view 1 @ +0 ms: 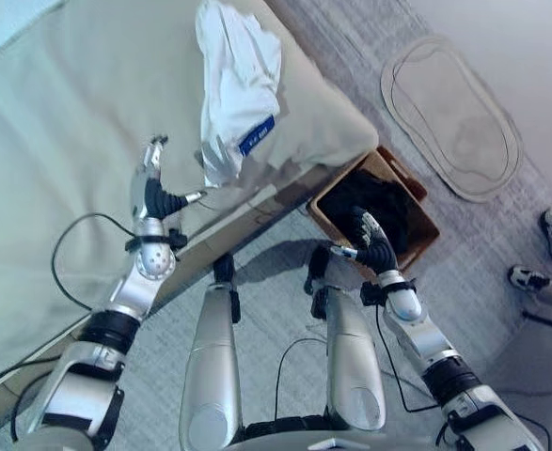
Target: Pick up clothes into the bucket
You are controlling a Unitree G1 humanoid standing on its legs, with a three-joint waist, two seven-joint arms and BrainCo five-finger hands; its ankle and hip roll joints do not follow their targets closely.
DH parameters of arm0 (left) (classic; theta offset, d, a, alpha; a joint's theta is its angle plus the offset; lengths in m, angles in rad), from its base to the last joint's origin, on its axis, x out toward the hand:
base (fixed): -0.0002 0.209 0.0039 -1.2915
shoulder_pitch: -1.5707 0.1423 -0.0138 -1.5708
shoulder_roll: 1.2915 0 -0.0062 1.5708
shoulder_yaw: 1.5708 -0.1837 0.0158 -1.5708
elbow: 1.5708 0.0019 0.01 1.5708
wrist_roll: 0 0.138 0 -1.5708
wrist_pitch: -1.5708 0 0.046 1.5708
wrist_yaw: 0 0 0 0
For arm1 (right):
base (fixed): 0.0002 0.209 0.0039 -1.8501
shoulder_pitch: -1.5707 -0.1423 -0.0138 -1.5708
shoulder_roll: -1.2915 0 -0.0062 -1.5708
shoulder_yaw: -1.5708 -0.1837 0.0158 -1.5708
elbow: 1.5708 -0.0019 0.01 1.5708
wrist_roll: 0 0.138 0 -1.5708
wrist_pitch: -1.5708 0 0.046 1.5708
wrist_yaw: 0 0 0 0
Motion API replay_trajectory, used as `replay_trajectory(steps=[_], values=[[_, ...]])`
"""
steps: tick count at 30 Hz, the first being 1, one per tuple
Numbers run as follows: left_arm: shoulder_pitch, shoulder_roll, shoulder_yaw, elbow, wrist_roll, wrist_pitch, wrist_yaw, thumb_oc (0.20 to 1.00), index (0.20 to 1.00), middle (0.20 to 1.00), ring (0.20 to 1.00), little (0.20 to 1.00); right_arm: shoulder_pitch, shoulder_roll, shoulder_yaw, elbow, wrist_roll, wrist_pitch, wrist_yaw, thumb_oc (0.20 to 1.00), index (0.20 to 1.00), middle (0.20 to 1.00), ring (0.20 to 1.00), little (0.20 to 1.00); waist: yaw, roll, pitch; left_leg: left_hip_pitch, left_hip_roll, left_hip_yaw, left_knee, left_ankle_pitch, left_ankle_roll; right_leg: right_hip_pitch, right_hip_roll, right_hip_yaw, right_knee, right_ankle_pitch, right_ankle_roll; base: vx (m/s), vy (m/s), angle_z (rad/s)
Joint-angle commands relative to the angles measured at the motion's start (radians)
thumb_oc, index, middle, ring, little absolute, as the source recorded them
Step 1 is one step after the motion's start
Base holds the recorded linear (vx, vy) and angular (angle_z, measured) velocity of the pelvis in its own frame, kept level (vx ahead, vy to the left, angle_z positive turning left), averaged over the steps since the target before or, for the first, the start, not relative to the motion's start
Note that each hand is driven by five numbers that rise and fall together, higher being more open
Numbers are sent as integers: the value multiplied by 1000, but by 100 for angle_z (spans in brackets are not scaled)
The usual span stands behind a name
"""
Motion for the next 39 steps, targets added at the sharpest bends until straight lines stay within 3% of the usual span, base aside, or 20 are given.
replay_trajectory(steps=[1, 2, 3, 4, 5, 6, 13, 26, 32, 39], values=[[-79, 48, 16, -27, 74, 1, 60, 1000, 1000, 1000, 1000, 1000, 10, -42, -51, -107, 10, -75, -27, 1000, 1000, 1000, 1000, 1000, -17, 9, -41, -79, 7, 15, 108, -41, 6, -43, -15, 45, 74, -13, 42, -110, 13, 0], [-100, 64, 13, -32, 86, 10, 66, 1000, 1000, 1000, 1000, 1000, 8, -47, -55, -115, 4, -77, -30, 1000, 1000, 1000, 1000, 1000, -21, 12, -36, -106, 8, 13, 125, -43, 8, -74, -14, 50, 99, -16, 42, 0, 0, 0], [-122, 82, 7, -29, 103, 22, 68, 1000, 1000, 1000, 1000, 1000, 8, -54, -57, -122, -3, -78, -31, 1000, 1000, 1000, 1000, 1000, -24, 19, -37, -121, 14, 7, 149, -79, 3, -98, -8, 62, 132, -49, 51, 0, 0, 0], [-141, 91, 3, -25, 112, 26, 70, 1000, 1000, 1000, 1000, 1000, 6, -57, -62, -127, -7, -77, -33, 1000, 1000, 1000, 1000, 1000, -26, 20, -40, -147, 16, 8, 164, -81, 3, -123, -9, 67, 145, -53, 50, -51, 26, -5], [-165, 104, -4, -24, 131, 40, 77, 1000, 1000, 1000, 1000, 1000, 6, -59, -70, -125, -9, -78, -37, 1000, 1000, 1000, 1000, 1000, -30, 20, -35, -180, 14, 15, 169, -50, 9, -155, -12, 66, 147, -26, 41, -35, 25, -7], [-184, 119, -5, -21, 149, 55, 84, 1000, 1000, 1000, 1000, 1000, 9, -62, -76, -130, -10, -78, -40, 1000, 1000, 1000, 1000, 1000, -32, 24, -36, -185, 20, 7, 186, -85, 4, -172, -8, 74, 175, -57, 53, -34, 22, -9], [-328, 215, -40, -7, 269, 141, 97, 1000, 1000, 1000, 1000, 1000, 40, -69, -109, -133, 1, -83, -36, 1000, 1000, 1000, 1000, 1000, -53, 36, -39, -275, 24, 7, 205, -80, 7, -283, -10, 90, 213, -58, 57, -5, -11, -7], [-565, 327, -245, 161, 304, 167, 40, 1000, 1000, 1000, 1000, 1000, 24, -84, -122, -128, 17, -95, -37, 1000, 1000, 1000, 1000, 1000, -83, 51, -31, -367, 23, 36, 170, -49, 8, -391, -6, 115, 178, -5, 73, -19, 11, -2], [-634, 349, -314, 248, 303, 178, 32, 1000, 1000, 1000, 1000, 1000, 23, -91, -129, -134, 21, -104, -44, 1000, 1000, 1000, 1000, 1000, -96, 46, -31, -392, 20, 47, 154, -39, 13, -423, -3, 124, 147, 23, 83, 0, 13, -2], [-674, 352, -402, 340, 297, 167, -46, 1000, 1000, 1000, 1000, 1000, 15, -98, -136, -139, 27, -105, -41, 1000, 1000, 1000, 1000, 1000, -109, 45, -35, -415, 15, 57, 161, -43, 20, -450, -6, 136, 144, 35, 90, 11, 35, -3]])
